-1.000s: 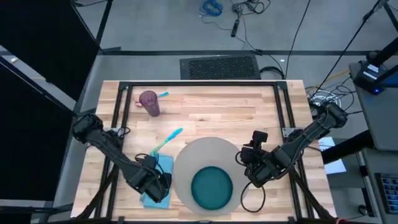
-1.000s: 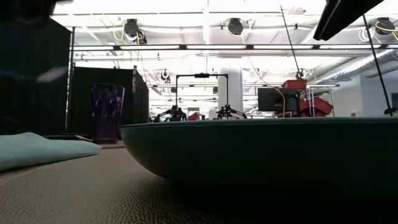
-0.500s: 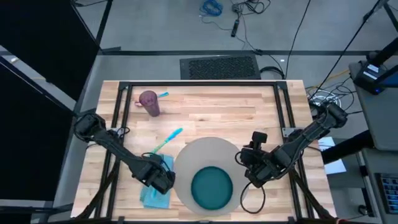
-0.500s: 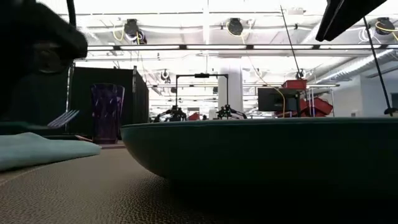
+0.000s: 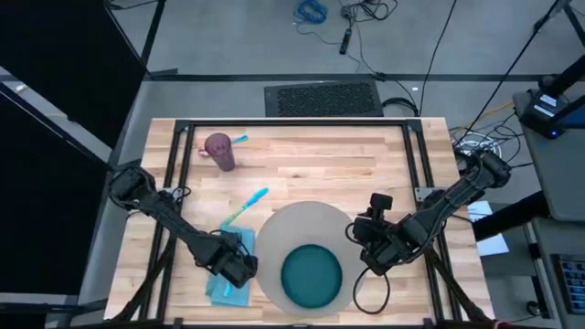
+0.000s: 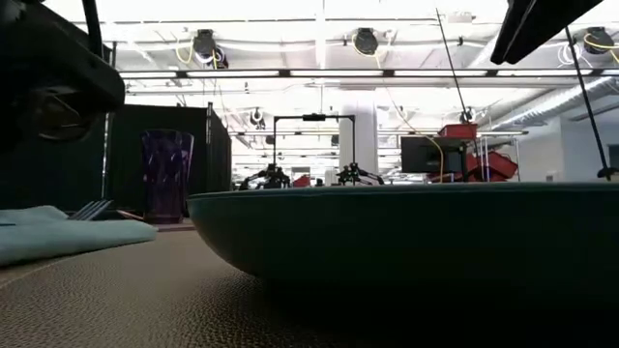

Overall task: Set table place
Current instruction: Put the blue fork on the top of the blue napkin, then move the blue knife from the top of the blue napkin

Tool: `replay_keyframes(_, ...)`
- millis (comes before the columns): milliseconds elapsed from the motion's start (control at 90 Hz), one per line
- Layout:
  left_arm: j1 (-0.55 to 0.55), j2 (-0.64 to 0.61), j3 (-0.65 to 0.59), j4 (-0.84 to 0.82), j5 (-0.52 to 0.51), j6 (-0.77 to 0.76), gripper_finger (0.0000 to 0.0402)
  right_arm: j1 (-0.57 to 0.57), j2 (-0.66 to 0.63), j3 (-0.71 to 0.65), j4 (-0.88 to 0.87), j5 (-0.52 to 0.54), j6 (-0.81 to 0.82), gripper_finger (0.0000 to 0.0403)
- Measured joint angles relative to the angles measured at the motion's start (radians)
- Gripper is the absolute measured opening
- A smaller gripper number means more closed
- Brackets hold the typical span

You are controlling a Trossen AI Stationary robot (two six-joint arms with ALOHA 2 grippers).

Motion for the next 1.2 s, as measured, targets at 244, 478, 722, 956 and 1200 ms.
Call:
replay_keyframes(244, 0.000, 0.000, 0.000, -0.003, 0.010, -0.058, 0.0000, 0.000, 0.000, 0.000, 0.003, 0.000, 0.003, 0.0157)
replay_keyframes(478, 0.001, 0.000, 0.000, -0.003, 0.010, -0.051, 0.0028, 0.000, 0.000, 0.000, 0.003, 0.000, 0.003, 0.0157)
replay_keyframes(722, 0.001, 0.000, 0.000, 0.009, 0.010, -0.050, 0.0058, 0.000, 0.000, 0.000, 0.003, 0.000, 0.003, 0.0157)
replay_keyframes(956, 0.033, -0.002, 0.023, -0.006, -0.020, 0.071, 0.0063, 0.000, 0.000, 0.000, 0.003, 0.001, -0.011, 0.0157)
replay_keyframes(1200, 0.074, -0.106, 0.136, -0.304, -0.158, 0.187, 0.0063, 0.000, 0.000, 0.000, -0.002, 0.001, -0.059, 0.0157)
